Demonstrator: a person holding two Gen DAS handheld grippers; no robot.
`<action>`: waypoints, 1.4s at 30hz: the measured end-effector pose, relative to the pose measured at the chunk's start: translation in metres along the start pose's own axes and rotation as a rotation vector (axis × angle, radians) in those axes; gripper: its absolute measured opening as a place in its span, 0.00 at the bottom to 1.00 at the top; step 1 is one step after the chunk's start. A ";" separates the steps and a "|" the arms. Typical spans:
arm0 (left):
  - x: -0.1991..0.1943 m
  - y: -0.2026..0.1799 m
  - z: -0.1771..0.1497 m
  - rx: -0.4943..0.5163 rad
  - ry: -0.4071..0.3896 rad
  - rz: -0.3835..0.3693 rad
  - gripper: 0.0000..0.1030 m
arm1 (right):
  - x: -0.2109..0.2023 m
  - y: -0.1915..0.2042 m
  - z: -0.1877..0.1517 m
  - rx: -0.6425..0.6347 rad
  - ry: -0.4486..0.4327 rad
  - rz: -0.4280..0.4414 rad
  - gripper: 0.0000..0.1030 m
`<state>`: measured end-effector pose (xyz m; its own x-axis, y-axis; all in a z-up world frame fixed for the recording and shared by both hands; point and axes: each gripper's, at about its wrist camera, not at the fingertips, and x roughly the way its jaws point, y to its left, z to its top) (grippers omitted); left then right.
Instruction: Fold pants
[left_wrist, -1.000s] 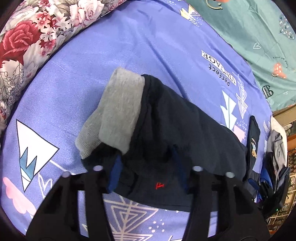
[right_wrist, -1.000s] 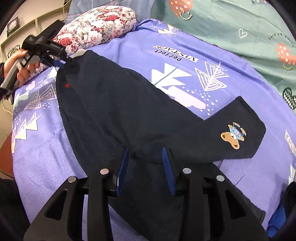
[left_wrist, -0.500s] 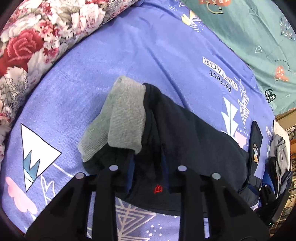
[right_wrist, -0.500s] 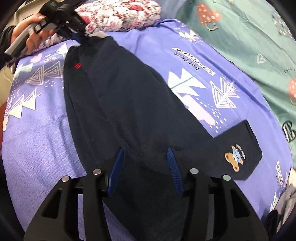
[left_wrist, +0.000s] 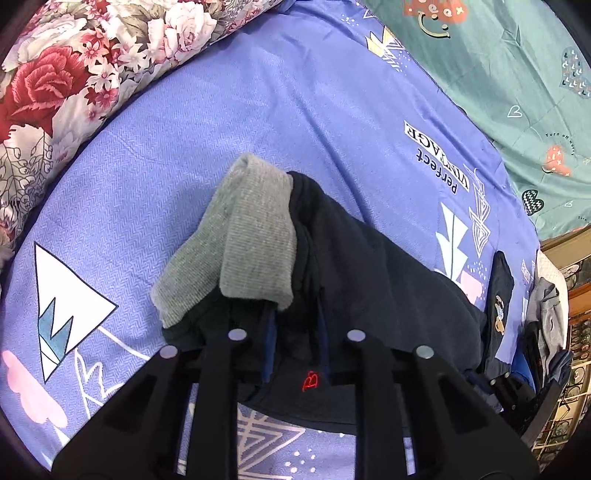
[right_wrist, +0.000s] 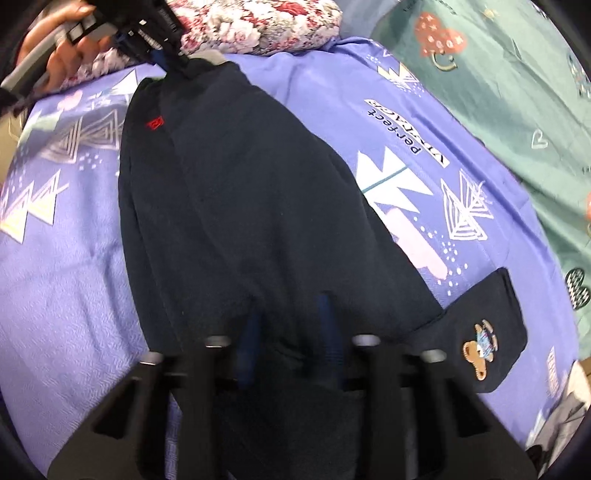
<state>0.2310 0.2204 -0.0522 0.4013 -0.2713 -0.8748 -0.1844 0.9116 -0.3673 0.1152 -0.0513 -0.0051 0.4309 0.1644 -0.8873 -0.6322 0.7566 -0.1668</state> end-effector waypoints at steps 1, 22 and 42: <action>-0.001 -0.001 0.000 0.002 -0.001 0.000 0.16 | -0.002 -0.001 0.000 0.008 -0.013 -0.002 0.08; -0.054 0.012 -0.029 0.087 -0.031 0.012 0.11 | -0.062 0.030 -0.013 -0.012 -0.061 0.197 0.03; -0.024 0.028 -0.038 0.099 -0.002 0.129 0.58 | -0.042 0.013 -0.021 0.133 -0.037 0.258 0.43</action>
<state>0.1816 0.2406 -0.0533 0.3816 -0.1493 -0.9122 -0.1453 0.9649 -0.2187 0.0752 -0.0614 0.0214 0.2917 0.3831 -0.8765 -0.6350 0.7628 0.1221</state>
